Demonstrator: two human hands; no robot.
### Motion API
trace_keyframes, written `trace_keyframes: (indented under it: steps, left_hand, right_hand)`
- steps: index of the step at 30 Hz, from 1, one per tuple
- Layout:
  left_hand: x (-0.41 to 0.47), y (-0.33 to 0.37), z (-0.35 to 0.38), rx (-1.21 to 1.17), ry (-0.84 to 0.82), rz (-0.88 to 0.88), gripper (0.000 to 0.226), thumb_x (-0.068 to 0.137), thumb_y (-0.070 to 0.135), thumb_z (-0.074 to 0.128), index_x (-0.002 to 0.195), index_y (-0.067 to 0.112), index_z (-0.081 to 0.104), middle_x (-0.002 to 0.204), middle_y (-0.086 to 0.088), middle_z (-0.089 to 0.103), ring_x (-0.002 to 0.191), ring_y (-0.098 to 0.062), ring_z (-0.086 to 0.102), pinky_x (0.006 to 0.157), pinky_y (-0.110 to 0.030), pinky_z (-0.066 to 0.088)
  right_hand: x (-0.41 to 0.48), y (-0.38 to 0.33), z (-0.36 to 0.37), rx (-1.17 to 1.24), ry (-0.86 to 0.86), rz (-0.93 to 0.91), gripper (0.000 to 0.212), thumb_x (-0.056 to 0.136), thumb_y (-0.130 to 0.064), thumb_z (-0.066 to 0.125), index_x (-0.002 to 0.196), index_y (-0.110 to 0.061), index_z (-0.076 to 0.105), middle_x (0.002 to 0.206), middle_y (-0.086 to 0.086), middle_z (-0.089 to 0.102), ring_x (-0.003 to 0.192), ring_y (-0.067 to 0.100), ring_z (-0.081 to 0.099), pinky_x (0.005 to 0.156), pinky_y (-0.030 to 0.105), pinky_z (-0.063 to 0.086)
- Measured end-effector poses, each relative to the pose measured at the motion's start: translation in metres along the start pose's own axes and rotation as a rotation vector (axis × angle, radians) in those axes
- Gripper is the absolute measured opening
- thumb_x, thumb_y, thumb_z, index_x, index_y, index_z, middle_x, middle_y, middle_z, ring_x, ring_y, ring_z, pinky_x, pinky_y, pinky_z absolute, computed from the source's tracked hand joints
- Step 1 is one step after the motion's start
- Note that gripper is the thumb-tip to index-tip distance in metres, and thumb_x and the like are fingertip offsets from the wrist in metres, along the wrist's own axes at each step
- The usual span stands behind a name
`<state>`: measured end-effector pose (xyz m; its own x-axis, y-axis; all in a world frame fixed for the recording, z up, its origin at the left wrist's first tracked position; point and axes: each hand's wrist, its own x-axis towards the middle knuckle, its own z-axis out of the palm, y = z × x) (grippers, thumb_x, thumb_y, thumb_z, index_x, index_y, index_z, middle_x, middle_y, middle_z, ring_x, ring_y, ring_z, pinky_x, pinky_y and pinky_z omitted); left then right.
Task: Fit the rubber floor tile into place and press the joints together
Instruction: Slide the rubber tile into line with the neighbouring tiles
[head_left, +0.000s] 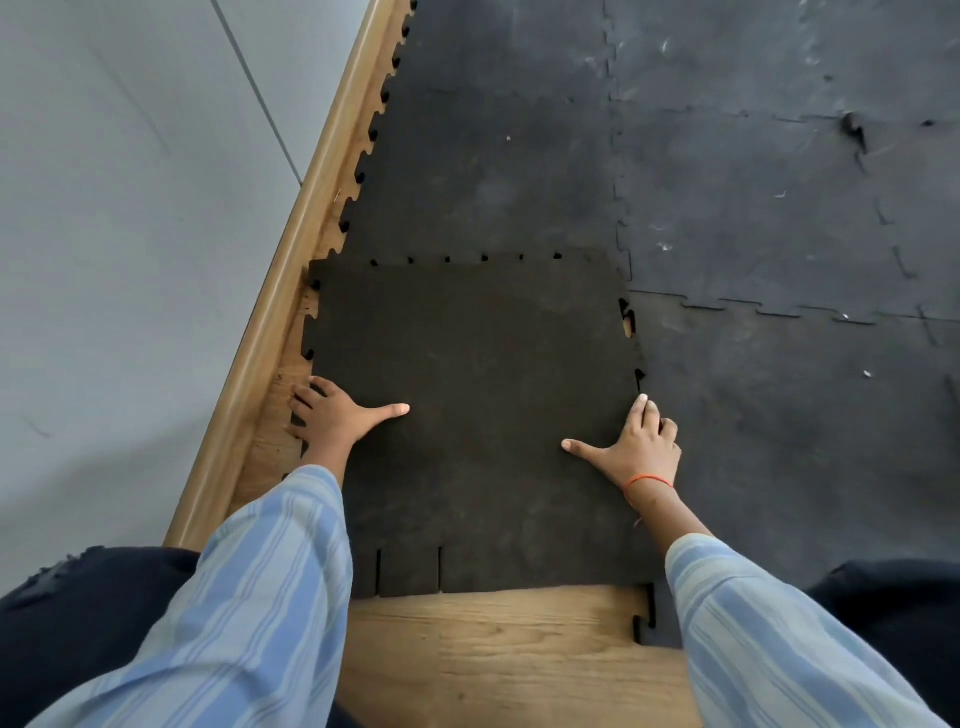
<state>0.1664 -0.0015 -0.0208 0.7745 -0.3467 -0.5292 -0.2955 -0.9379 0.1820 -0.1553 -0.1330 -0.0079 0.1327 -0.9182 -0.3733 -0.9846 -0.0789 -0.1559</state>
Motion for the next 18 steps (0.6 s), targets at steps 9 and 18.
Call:
trace_keyframes:
  steps: [9,18]
  left_hand:
    - [0.007,-0.008,0.003,0.003,0.035,0.029,0.139,0.055,0.078,0.072,0.153,0.008,0.003,0.159,-0.021,0.000,0.146,-0.041,0.002,0.115,-0.058,0.015]
    - [0.007,-0.016,0.004,0.041,0.059,0.058,0.133,0.057,0.083,0.064,0.153,0.011,0.006,0.159,-0.018,0.003,0.146,-0.040,0.007,0.114,-0.057,0.023]
  right_hand:
    - [-0.039,0.001,0.022,0.037,0.056,0.098,0.130,0.057,-0.085,0.056,0.150,-0.007,0.009,0.155,0.007,0.024,0.134,0.036,0.026,0.106,0.046,0.033]
    - [-0.065,0.001,0.037,0.015,0.086,0.149,0.124,0.062,-0.085,0.050,0.150,-0.006,0.011,0.153,0.009,0.027,0.134,0.039,0.027,0.105,0.048,0.032]
